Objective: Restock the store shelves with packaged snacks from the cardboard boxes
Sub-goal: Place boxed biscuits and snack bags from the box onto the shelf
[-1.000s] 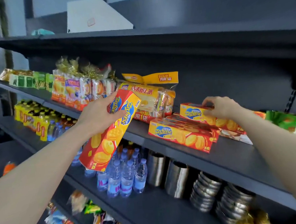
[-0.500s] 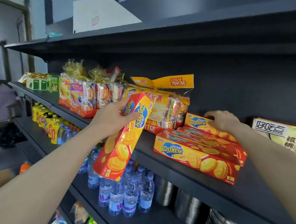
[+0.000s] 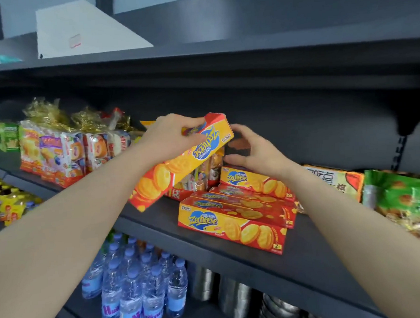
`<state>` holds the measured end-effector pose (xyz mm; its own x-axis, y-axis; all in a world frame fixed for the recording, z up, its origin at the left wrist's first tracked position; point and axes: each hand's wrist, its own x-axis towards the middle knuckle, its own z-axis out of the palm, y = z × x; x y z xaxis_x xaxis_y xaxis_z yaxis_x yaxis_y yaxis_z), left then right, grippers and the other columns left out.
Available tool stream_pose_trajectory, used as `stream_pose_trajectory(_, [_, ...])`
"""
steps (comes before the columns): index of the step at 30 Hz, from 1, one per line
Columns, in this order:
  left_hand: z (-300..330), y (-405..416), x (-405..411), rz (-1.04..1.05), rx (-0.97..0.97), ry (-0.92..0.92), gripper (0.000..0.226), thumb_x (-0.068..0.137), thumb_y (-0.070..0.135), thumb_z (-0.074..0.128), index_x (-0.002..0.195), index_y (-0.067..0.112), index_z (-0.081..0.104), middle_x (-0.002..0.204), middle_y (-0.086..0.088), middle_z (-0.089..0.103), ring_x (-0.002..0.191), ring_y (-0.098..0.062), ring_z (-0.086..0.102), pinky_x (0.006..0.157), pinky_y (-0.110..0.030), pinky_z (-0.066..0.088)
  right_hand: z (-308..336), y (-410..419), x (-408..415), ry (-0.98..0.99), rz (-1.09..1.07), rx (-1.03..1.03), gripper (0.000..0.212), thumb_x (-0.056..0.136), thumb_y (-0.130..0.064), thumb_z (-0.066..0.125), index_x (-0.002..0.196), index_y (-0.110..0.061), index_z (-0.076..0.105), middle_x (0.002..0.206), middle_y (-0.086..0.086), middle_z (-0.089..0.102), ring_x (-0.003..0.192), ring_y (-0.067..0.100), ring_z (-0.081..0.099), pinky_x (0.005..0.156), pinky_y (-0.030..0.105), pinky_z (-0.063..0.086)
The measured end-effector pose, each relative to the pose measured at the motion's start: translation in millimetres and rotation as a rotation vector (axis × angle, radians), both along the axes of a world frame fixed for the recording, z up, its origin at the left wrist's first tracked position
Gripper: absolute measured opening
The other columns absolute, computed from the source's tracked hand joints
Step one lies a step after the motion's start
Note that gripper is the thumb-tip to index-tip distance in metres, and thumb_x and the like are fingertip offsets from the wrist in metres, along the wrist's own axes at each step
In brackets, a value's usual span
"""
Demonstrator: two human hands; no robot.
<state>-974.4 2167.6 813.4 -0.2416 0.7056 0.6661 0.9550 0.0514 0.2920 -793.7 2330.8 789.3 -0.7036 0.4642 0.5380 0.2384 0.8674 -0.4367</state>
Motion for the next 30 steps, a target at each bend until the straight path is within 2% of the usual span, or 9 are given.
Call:
stream_pose_trajectory(2, [3,9,9,0.015,0.018,0.064,0.059,0.093,0.041,0.063,0.148,0.039,0.041,0.138,-0.004,0.055,0.123,-0.027,0.054,0.096,-0.038,0.045,4,-5,8,0.044,0.008,-0.086,0.07,0.086,-0.032,0.078,0.146,-0.028,0.042,0.106,-0.021,0.067,0.107,-0.007,0.061,0.092,0.016,0.048])
stream_pose_trajectory(4, [2,18,13,-0.08,0.098,-0.075,0.069,0.094,0.033,0.064,0.153,0.037,0.028,0.133,-0.005,0.048,0.118,-0.025,0.055,0.096,-0.037,0.045,6,-9,17,0.007,0.048,-0.212,0.067,0.088,-0.03,0.077,0.146,-0.024,0.043,0.109,-0.02,0.064,0.102,-0.011,0.061,0.086,0.012,0.051])
stream_pose_trajectory(7, [0,28,13,-0.307,0.243,-0.417,0.079,0.097,0.023,0.062,0.153,0.044,0.011,0.135,-0.005,0.048,0.115,-0.02,0.059,0.094,-0.043,0.054,3,-9,25,-0.106,0.058,-0.279,0.071,0.087,-0.039,0.075,0.148,-0.024,0.042,0.136,-0.004,0.057,0.125,0.005,0.055,0.107,0.028,0.046])
stream_pose_trajectory(10, [-2,30,21,-0.49,0.322,-0.638,0.08,0.1,0.009,0.056,0.152,0.048,0.01,0.133,-0.004,0.053,0.115,-0.019,0.061,0.074,-0.032,0.061,-3,-3,27,-0.182,0.101,-0.308,0.069,0.084,-0.047,0.077,0.143,-0.031,0.046,0.14,-0.006,0.058,0.127,0.006,0.055,0.113,0.035,0.043])
stream_pose_trajectory(13, [-4,31,32,-0.54,0.353,-0.701,0.072,0.099,0.006,0.056,0.144,0.051,0.023,0.129,-0.001,0.053,0.115,-0.021,0.061,0.075,-0.037,0.062,-8,2,27,-0.227,0.149,-0.379,0.068,0.081,-0.047,0.079,0.14,-0.029,0.05,0.126,-0.006,0.069,0.115,0.011,0.066,0.108,0.041,0.047])
stream_pose_trajectory(17, [-14,36,15,-0.319,0.37,-0.549,0.035,0.1,0.017,0.054,0.123,0.042,0.045,0.123,0.002,0.056,0.113,-0.015,0.059,0.094,-0.044,0.054,-10,21,39,-0.232,0.076,-0.322,0.06,0.083,-0.04,0.079,0.135,-0.027,0.053,0.121,-0.002,0.069,0.107,0.023,0.069,0.099,0.042,0.054])
stream_pose_trajectory(21, [-38,30,-14,0.064,0.178,-0.201,0.018,0.099,0.023,0.055,0.109,0.033,0.065,0.136,-0.003,0.052,0.126,-0.021,0.05,0.106,-0.039,0.039,-3,49,67,-0.304,-0.163,-0.102,0.058,0.088,-0.037,0.076,0.139,-0.023,0.052,0.124,0.004,0.057,0.11,0.02,0.059,0.087,0.025,0.047])
stream_pose_trajectory(26, [-83,26,-11,-0.044,-0.316,-0.06,0.028,0.089,0.047,0.067,0.114,0.034,0.068,0.133,0.005,0.058,0.122,-0.017,0.052,0.104,-0.041,0.043,-17,72,82,-0.532,-0.395,-0.014,0.057,0.091,-0.042,0.068,0.141,-0.023,0.05,0.131,0.006,0.05,0.114,0.022,0.052,0.099,0.031,0.041])
stream_pose_trajectory(30, [-104,30,-10,-0.08,-0.427,0.004,0.039,0.079,0.062,0.07,0.111,0.039,0.07,0.11,0.016,0.063,0.106,-0.009,0.057,0.095,-0.039,0.049,-46,79,74,-0.501,-0.372,0.023,0.062,0.089,-0.049,0.068,0.144,-0.03,0.047,0.138,0.005,0.051,0.126,0.024,0.049,0.106,0.034,0.04])
